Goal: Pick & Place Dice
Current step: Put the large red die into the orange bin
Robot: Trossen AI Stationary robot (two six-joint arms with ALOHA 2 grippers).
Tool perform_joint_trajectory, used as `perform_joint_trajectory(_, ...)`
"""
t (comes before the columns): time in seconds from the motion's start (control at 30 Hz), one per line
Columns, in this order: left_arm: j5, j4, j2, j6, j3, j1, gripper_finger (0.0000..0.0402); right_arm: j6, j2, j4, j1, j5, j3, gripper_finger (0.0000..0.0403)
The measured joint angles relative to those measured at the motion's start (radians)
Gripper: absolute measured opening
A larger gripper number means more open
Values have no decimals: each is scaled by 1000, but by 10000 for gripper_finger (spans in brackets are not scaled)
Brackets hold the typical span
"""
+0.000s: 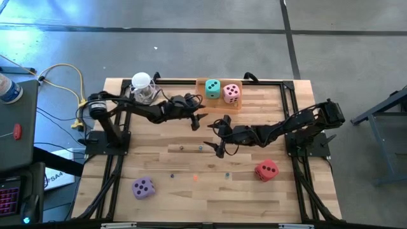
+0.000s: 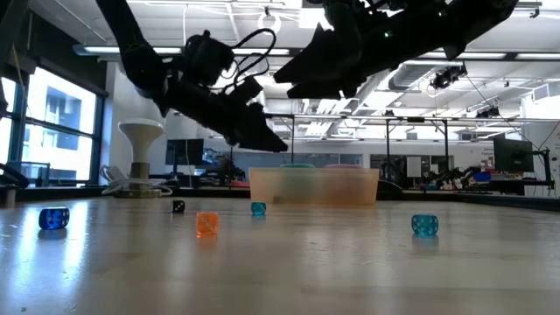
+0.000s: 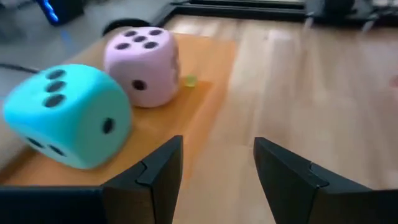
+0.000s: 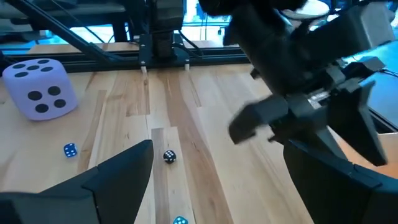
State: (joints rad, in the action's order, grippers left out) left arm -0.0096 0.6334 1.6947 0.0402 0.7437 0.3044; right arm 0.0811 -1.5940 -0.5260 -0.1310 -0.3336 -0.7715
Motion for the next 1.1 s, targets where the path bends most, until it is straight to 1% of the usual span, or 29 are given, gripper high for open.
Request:
perform_joint_trajectory(0.07, 1, -62, -52, -38, 0, -26, 189, 0, 0, 1, 0, 0, 0, 353)
perform_joint_trajectory(0.13, -3, -122, -111, -32, 1, -53, 189, 2, 7, 11, -5, -5, 0, 353)
perform_joint_trajectory(0.2, -30, -206, -173, -12, 1, -79, 189, 11, 24, 39, -13, -9, -3, 353)
perform_joint_trajectory(0.33, -101, -383, -299, -42, 1, -126, 189, 12, 95, 197, -28, -10, -31, 353)
perform_joint_trajectory(0.43, -122, -525, -371, -70, 1, -153, 189, -2, 143, 293, -56, -49, -38, 353)
perform_joint_trajectory(0.5, -124, -602, -408, -96, 0, -166, 189, 22, 168, 306, -81, -39, -37, 353)
perform_joint_trajectory(0.6, -124, -683, -437, -134, 0, -190, 189, 42, 195, 307, -113, 36, -38, 353)
perform_joint_trajectory(0.67, -125, -698, -437, -151, 0, -209, 189, -11, 198, 298, -122, 64, -38, 353)
perform_joint_trajectory(0.7, -124, -710, -437, -156, 0, -217, 189, -29, 198, 292, -126, 60, -38, 353)
perform_joint_trajectory(0.83, -124, -729, -437, -168, 0, -250, 189, -30, 198, 256, -147, -31, -38, 353)
perform_joint_trajectory(0.93, -124, -734, -436, -184, 0, -272, 188, -23, 198, 254, -159, -34, -38, 353)
perform_joint_trajectory(1.1, -124, -748, -436, -194, 0, -304, 188, -24, 198, 188, -197, -34, -38, 353)
